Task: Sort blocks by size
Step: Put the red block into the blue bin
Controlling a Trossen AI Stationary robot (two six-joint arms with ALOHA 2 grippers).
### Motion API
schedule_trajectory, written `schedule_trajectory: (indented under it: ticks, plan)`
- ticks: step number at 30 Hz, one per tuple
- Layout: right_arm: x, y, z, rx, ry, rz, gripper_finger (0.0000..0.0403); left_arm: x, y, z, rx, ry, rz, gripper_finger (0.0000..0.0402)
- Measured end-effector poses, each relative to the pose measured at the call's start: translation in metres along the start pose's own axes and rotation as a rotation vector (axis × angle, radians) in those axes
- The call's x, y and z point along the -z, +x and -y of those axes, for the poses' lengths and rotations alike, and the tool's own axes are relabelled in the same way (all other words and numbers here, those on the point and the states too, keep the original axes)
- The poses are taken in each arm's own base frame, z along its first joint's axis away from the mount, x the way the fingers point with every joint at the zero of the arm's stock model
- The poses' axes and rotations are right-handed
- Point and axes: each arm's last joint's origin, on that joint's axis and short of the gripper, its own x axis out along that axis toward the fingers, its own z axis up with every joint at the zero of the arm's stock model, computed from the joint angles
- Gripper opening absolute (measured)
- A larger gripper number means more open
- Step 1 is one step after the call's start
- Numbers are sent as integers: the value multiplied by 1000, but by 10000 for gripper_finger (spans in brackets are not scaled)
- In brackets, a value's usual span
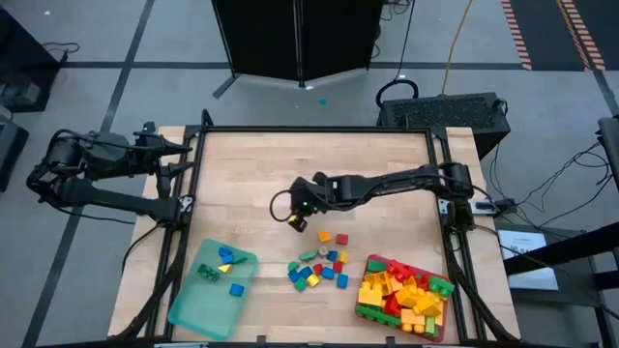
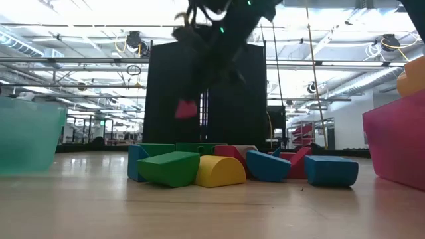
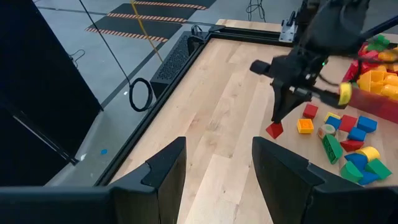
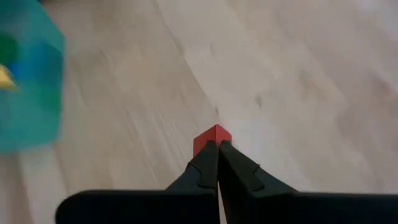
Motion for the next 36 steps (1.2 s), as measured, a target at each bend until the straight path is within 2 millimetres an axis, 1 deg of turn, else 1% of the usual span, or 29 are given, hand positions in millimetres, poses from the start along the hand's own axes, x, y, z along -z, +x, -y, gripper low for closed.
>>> schedule_trajectory:
  ticks: [4, 7, 10, 13, 15, 18, 21, 24, 27, 29, 32, 36]
  plan:
    - [-25, -18, -13, -54, -22, 92, 3, 0, 0, 0, 0, 1, 0, 187]
    - [-41, -30, -28, -133, -28, 179, 2, 0, 0, 0, 0, 1, 0, 187]
    - [-48, -36, -47, -233, -38, 276, 2, 0, 0, 0, 0, 1, 0, 187]
    - [-49, -34, -66, -306, -54, 317, 1, 0, 0, 0, -3, 10, 0, 187]
    - [-49, -29, -80, -364, -76, 318, 1, 0, 0, 0, -13, 12, 0, 187]
    - [-46, -12, -103, -473, -125, 287, 1, 0, 0, -1, -24, 26, 2, 187]
    - [-38, 14, -128, -593, -183, 223, 1, 0, 0, -1, -26, 27, 2, 187]
    - [-31, 40, -145, -688, -205, 141, 1, 0, 0, -1, -26, 26, 2, 187]
    - [-31, 62, -150, -764, -190, 79, 0, 0, 0, -1, -26, 16, 2, 187]
    - [-31, 72, -150, -805, -167, 64, 0, 0, 0, -1, -25, 10, -1, 187]
    - [-32, 78, -144, -809, -130, 44, 0, 0, 0, -1, -26, 5, -2, 187]
    - [-29, 82, -140, -795, -178, 17, 0, 0, 0, -1, -25, 3, -1, 187]
